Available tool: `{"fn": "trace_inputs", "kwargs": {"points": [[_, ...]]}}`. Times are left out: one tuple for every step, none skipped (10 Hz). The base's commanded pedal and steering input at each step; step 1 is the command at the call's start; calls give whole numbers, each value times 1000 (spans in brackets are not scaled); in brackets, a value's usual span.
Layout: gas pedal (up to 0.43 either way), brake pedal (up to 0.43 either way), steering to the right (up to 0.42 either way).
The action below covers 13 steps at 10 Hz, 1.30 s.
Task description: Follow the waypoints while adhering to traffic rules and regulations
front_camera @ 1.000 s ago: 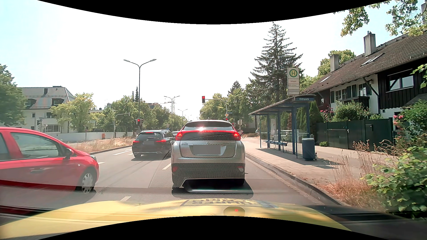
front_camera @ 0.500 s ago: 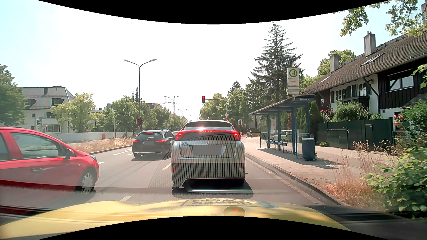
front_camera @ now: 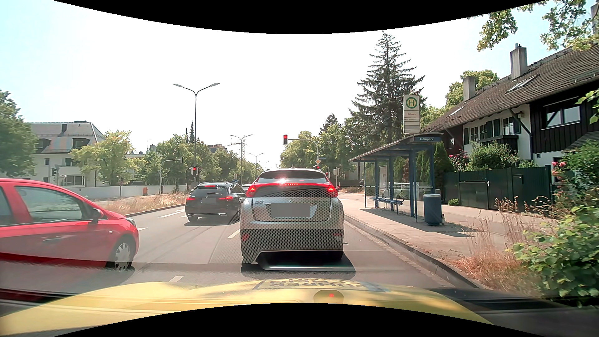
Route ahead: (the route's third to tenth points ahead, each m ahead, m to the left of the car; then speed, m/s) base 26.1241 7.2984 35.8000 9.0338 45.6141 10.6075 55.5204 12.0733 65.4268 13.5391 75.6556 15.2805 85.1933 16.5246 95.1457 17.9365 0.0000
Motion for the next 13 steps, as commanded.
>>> {"fn": "trace_inputs", "kwargs": {"points": [[0, 201, -14], [0, 201, -14], [0, 201, -15], [0, 201, -14], [0, 201, -15], [0, 201, -15], [0, 201, -15], [0, 201, -14], [0, 201, -15], [0, 201, -15], [0, 195, -15], [0, 201, -14], [0, 201, -15]]}}
